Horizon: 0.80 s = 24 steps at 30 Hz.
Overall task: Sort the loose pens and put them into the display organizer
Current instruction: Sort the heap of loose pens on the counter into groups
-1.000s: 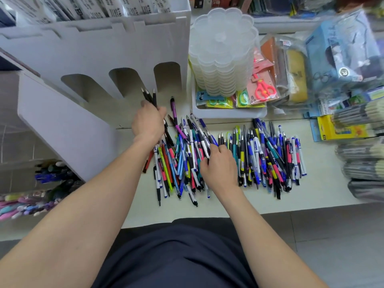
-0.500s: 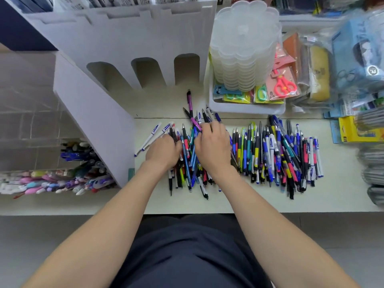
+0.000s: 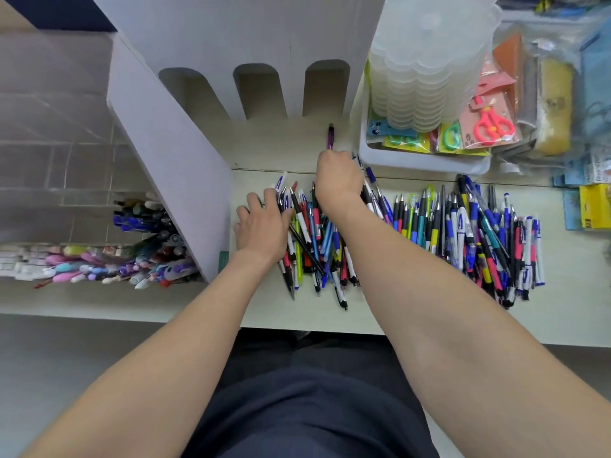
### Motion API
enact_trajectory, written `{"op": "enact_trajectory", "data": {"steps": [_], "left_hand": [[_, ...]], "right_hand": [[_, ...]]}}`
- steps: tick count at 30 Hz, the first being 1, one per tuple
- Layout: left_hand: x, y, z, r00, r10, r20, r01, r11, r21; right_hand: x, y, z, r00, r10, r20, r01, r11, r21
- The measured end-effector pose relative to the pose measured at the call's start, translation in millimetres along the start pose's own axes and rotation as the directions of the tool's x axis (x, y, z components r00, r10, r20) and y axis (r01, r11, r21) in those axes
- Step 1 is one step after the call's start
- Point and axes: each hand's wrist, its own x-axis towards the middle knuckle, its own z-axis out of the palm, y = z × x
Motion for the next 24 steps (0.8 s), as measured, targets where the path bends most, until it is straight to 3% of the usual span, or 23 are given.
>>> {"op": "enact_trajectory", "data": {"steps": [3,6,10,12,14,18,21,24], "left_hand": [[-0.2,2.9,4.3,0.999,-0.029,0.021,0.032,0.981,-0.190],[0.7,8.3,5.1,0.990,-0.124,0.061,0.135,0.958,-0.251],[-3.0,15.1,8.1,0.956,-0.267,0.118,0.287,0.933,-0.218],[-6.1,20.4,13.6,0.951,-0.283,0.120,0.305,0.923,-0.235],[-7.1,28.2,18.0,0.952,-0.285,0.114,0.305,0.910,-0.279],[-7.5,50.6,21.0,0.948,-0.274,0.163,0.316,0.879,-0.357],[-9.6,65.7,24.6,0.941,-0.289,0.175,0.335,0.864,-0.375],[-8.8,76.0,26.9,0.942,-0.282,0.181,0.331,0.872,-0.362]], "right_hand": [[4.6,4.9,-4.1,0.999,-0.005,0.034,0.003,0.997,0.071],[6.3,5.5,-13.9,0.997,-0.064,0.038,0.056,0.983,0.175],[-11.5,6.8,-29.5,0.984,-0.099,-0.146,0.151,0.897,0.415],[-35.7,14.0,-35.1,0.955,-0.081,-0.287,0.214,0.855,0.472],[-63.8,26.4,-36.6,0.940,-0.013,-0.340,0.195,0.840,0.506],[-106.1,70.4,-17.9,0.975,0.182,-0.129,-0.099,0.871,0.481],[-127.6,101.7,-6.5,0.951,0.306,0.035,-0.295,0.872,0.390],[-134.5,117.3,-1.1,0.954,0.280,0.111,-0.301,0.890,0.342]]}}
